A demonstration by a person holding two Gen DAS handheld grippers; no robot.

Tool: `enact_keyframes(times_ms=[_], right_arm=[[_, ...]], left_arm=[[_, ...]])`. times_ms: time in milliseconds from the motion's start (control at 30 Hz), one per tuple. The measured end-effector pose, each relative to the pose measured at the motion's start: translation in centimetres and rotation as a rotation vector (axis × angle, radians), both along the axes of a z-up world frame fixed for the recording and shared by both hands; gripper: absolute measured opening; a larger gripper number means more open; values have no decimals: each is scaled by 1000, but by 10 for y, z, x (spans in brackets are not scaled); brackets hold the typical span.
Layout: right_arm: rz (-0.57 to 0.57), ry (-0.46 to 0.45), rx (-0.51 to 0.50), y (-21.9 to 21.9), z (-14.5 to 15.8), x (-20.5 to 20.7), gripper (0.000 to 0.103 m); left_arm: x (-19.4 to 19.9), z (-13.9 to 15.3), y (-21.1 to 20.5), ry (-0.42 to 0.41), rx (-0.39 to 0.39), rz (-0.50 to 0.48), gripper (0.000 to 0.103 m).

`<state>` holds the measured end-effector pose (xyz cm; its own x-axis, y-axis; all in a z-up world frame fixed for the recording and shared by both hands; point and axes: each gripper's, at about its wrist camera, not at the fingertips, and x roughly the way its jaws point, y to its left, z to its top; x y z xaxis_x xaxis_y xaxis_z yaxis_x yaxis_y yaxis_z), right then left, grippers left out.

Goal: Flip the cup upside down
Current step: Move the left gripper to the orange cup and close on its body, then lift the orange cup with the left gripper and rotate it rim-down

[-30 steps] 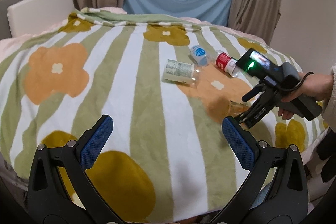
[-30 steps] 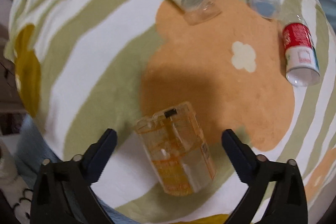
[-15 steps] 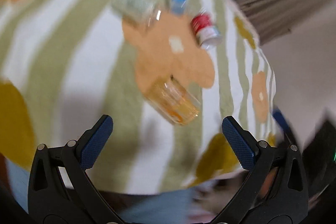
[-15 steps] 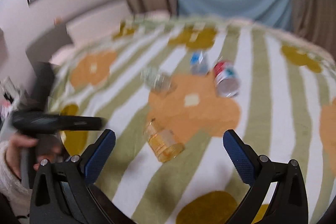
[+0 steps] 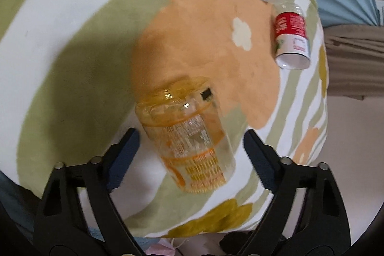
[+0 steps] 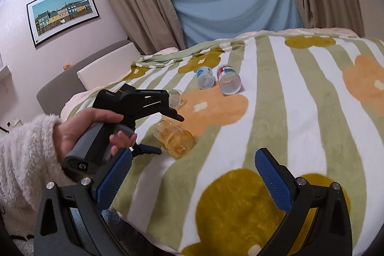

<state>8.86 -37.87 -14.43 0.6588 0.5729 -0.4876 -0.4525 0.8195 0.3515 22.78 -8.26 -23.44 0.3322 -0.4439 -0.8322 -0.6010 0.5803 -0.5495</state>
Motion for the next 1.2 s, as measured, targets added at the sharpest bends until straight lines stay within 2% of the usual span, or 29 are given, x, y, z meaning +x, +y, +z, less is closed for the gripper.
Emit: enact_keyframes(times_ms=[167,233,333,500,700,733,833,900,933,967,1000,1033,1100,1200], right_arm=[[9,14,49,-9,-9,2,103],[7,18,62,-11,-11,1,103],[7,23,99,-15,-14,-2,102],[-2,41,120,-20,-16,-7,102],[0,58,112,-17,-16,-12,102],[-2,63,112,-15,-17,-11,102],[-2,80,112,-10,-19,-11,102],[-2,90,110,-8,-20,-11,102],[-4,90,109,-7,-20,-11,102],[-7,91,108,-7,-20,-11,102],[-9,93,106,-7,-20,-12,102],[-12,94,105,-7,-19,-11,102],[-16,99,107,-8,-20,-9,102],[-18,105,103,-8,-22,-6,102]], left_arm=[[9,-8,4,-3,31,-19,66],[14,-6,2,-6,58,-68,65],[27,1,-2,6,130,-200,65],[56,8,-22,109,265,-573,65],[82,8,-50,233,528,-975,65],[84,4,-57,244,568,-1048,65],[84,-1,-74,251,625,-1194,66],[81,0,-87,232,704,-1295,70],[80,2,-92,218,746,-1336,75],[81,4,-94,206,784,-1360,80],[82,5,-96,196,798,-1366,89],[88,9,-98,184,792,-1358,92],[95,14,-95,169,763,-1324,92],[109,19,-82,186,664,-1218,92]])
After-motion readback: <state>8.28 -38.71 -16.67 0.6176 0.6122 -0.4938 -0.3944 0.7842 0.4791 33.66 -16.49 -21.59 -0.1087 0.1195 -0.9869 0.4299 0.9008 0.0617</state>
